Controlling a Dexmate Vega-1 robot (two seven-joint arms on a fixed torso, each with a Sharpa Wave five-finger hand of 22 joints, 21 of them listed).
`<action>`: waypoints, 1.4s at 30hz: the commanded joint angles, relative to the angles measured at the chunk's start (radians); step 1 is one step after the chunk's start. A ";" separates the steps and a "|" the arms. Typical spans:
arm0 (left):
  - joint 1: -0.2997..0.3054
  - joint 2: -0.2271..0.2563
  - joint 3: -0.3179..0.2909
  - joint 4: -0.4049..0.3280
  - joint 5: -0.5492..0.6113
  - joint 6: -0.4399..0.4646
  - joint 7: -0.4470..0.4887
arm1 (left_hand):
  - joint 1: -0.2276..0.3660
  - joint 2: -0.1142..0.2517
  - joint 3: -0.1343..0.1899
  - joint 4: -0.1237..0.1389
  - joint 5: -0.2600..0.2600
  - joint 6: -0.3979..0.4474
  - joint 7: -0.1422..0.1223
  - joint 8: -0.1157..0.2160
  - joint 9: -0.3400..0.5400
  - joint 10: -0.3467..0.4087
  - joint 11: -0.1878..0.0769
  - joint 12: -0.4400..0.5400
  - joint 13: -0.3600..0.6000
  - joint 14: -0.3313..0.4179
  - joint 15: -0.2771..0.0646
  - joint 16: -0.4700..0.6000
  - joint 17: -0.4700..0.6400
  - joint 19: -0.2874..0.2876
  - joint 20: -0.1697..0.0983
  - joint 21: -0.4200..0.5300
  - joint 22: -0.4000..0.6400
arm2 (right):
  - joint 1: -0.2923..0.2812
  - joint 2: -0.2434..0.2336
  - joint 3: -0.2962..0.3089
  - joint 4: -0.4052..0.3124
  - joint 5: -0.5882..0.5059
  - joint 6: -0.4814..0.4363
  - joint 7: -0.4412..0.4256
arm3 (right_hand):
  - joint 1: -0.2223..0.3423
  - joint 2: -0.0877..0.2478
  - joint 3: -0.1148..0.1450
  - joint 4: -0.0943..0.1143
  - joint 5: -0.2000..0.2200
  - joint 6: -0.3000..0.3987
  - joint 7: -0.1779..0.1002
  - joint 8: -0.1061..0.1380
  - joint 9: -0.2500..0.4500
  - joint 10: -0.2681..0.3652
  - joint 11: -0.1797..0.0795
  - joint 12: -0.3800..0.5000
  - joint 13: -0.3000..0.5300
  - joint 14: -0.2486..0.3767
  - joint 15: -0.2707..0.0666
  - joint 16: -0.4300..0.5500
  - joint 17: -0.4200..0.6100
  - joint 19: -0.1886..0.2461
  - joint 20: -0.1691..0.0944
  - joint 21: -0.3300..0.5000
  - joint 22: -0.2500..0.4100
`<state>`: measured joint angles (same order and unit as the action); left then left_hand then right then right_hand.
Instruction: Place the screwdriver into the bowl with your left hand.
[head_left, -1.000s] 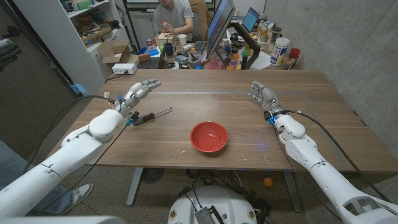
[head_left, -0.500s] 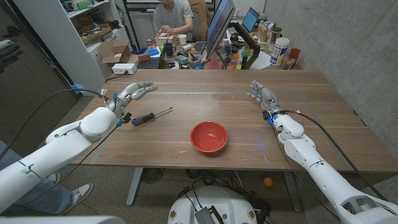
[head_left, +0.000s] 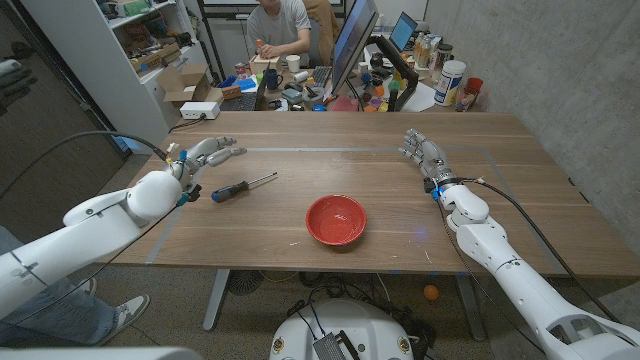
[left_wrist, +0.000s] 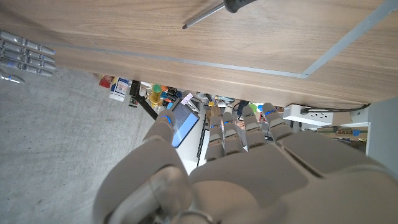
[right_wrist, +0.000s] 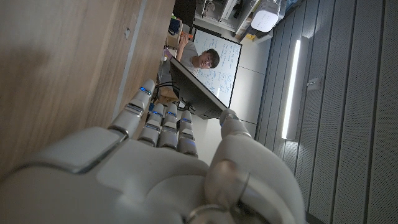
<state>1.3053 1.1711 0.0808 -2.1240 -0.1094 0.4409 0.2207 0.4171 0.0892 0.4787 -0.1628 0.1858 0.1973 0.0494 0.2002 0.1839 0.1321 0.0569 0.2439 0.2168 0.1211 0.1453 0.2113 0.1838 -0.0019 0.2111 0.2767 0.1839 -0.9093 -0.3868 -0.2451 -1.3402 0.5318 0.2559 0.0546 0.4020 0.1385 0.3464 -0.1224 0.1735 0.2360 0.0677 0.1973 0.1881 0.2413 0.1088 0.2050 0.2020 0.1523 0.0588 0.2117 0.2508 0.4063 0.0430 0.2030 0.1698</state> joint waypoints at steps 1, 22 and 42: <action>0.040 0.079 0.025 -0.103 0.132 0.200 0.052 | 0.020 0.000 0.004 0.001 0.007 0.024 -0.016 0.013 0.006 0.027 -0.011 0.012 0.005 0.023 -0.009 0.006 0.005 0.007 0.002 -0.007 0.004 | 0.019 0.009 0.000 0.019 -0.001 0.015 0.007 | 0.003 -0.002 -0.004 -0.002 0.004 0.006 -0.005 0.003 0.004 0.010 0.000 0.003 0.002 0.008 -0.001 0.008 0.000 0.005 0.004 -0.003 0.003; -0.146 0.112 0.321 -0.156 0.504 0.492 -0.116 | 0.093 -0.033 0.012 -0.010 -0.004 0.151 -0.023 0.043 0.008 -0.011 -0.025 -0.005 0.007 -0.016 -0.013 -0.016 0.007 -0.031 0.002 -0.046 0.002 | 0.025 0.011 -0.004 0.027 -0.001 0.006 0.007 | 0.002 -0.003 -0.006 -0.002 0.004 0.007 -0.007 0.002 0.004 0.010 -0.001 0.003 0.002 0.010 -0.002 0.009 -0.003 0.003 0.006 -0.005 0.003; -0.249 0.131 0.396 -0.093 0.538 0.521 -0.331 | 0.087 -0.050 -0.002 0.002 -0.010 0.157 0.003 0.031 0.009 -0.025 -0.010 -0.010 0.006 -0.027 -0.008 -0.017 0.008 -0.036 0.002 -0.054 0.003 | 0.031 0.008 0.003 0.001 -0.023 0.019 -0.030 | 0.001 -0.007 -0.010 -0.003 0.003 0.013 -0.010 0.004 0.004 0.019 -0.007 0.006 0.002 0.020 -0.013 0.012 -0.007 -0.006 0.007 -0.009 0.003</action>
<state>1.1395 1.2963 0.3863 -2.2469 0.3466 0.9283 0.0131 0.5048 0.0515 0.4782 -0.1624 0.1795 0.3555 0.0450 0.2351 0.1885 0.1116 0.0410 0.2381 0.2212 0.1043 0.1359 0.1950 0.1886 -0.0294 0.2124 0.2254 0.1837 -0.8865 -0.3794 -0.2445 -1.3315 0.5214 0.2637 0.0418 0.4020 0.1385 0.3377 -0.1251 0.1735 0.2394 0.0643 0.1973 0.1881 0.2447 0.1053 0.2050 0.2020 0.1561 0.0547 0.2124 0.2454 0.3989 0.0502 0.1991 0.1697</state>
